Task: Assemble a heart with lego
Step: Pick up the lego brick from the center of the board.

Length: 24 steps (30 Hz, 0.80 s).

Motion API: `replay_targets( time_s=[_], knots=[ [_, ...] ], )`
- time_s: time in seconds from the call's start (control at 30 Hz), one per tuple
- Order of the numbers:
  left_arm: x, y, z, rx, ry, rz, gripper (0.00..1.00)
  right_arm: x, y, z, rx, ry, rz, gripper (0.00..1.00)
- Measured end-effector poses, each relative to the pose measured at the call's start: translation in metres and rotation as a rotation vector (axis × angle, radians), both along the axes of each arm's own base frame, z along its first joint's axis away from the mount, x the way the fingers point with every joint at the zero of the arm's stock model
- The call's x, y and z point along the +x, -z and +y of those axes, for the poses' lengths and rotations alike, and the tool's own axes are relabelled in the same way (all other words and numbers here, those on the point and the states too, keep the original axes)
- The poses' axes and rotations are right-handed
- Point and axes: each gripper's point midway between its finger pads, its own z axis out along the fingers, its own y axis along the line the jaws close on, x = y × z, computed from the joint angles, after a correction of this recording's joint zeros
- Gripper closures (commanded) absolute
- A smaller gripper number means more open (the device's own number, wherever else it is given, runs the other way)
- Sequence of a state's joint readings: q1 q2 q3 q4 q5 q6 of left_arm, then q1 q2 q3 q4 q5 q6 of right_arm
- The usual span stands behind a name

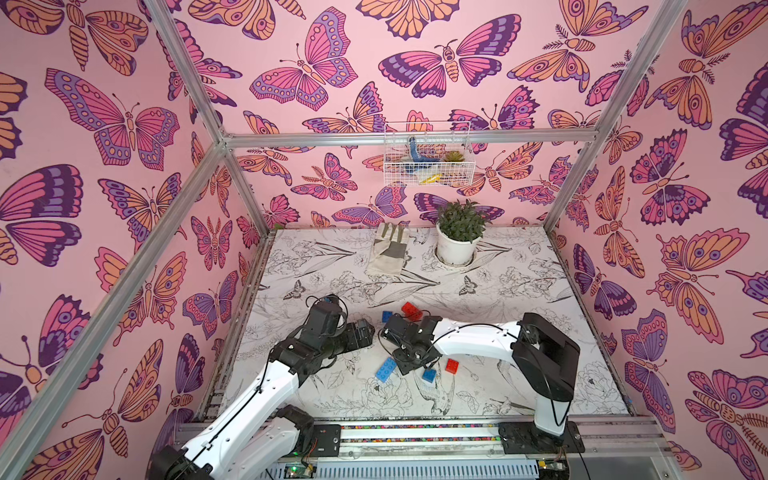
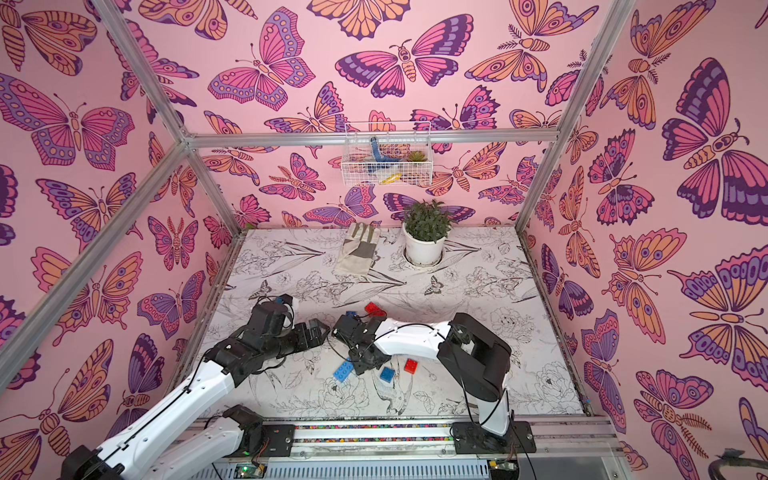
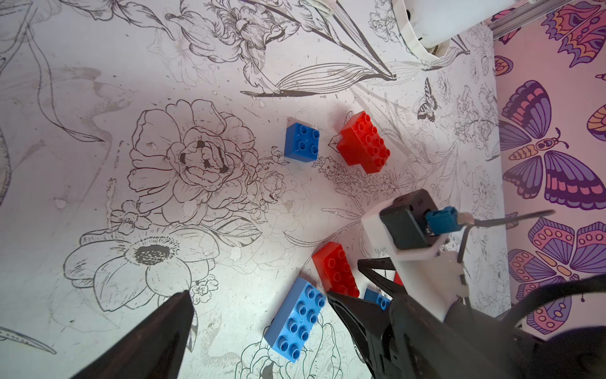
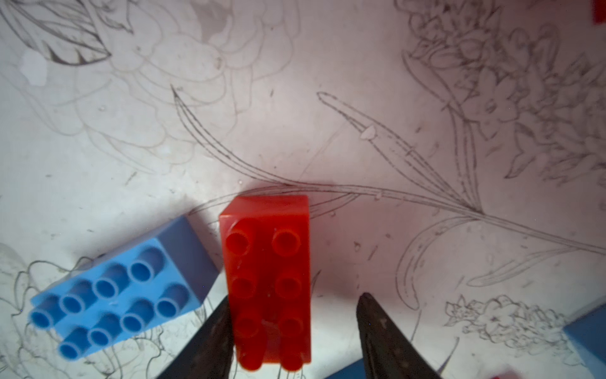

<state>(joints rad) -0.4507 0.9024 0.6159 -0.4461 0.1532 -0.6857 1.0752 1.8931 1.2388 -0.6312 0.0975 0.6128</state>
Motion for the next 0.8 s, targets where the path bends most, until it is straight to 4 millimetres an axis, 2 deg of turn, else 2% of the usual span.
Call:
replay_targets(
  time_s=[0.27,0.33,0.43,0.67,0.8],
  knots=[
    [0.002,0.000,0.003,0.013,-0.014,-0.006,0.00,0.002,0.006,0.006,-0.006,-0.042,0.009,0.63],
    [0.002,0.000,0.003,0.013,-0.014,-0.006,0.00,0.003,0.005,0.008,-0.007,-0.057,0.006,0.74],
    [0.002,0.000,0.003,0.012,-0.014,-0.007,0.00,0.005,0.002,0.009,-0.014,-0.083,-0.004,0.81],
    [0.004,0.001,0.001,0.014,-0.011,-0.004,0.00,0.022,-0.018,0.006,-0.033,-0.177,-0.054,0.92],
    [0.014,-0.004,-0.003,0.012,-0.007,-0.017,0.00,0.050,-0.042,-0.006,-0.015,-0.203,-0.078,0.93]
  ],
)
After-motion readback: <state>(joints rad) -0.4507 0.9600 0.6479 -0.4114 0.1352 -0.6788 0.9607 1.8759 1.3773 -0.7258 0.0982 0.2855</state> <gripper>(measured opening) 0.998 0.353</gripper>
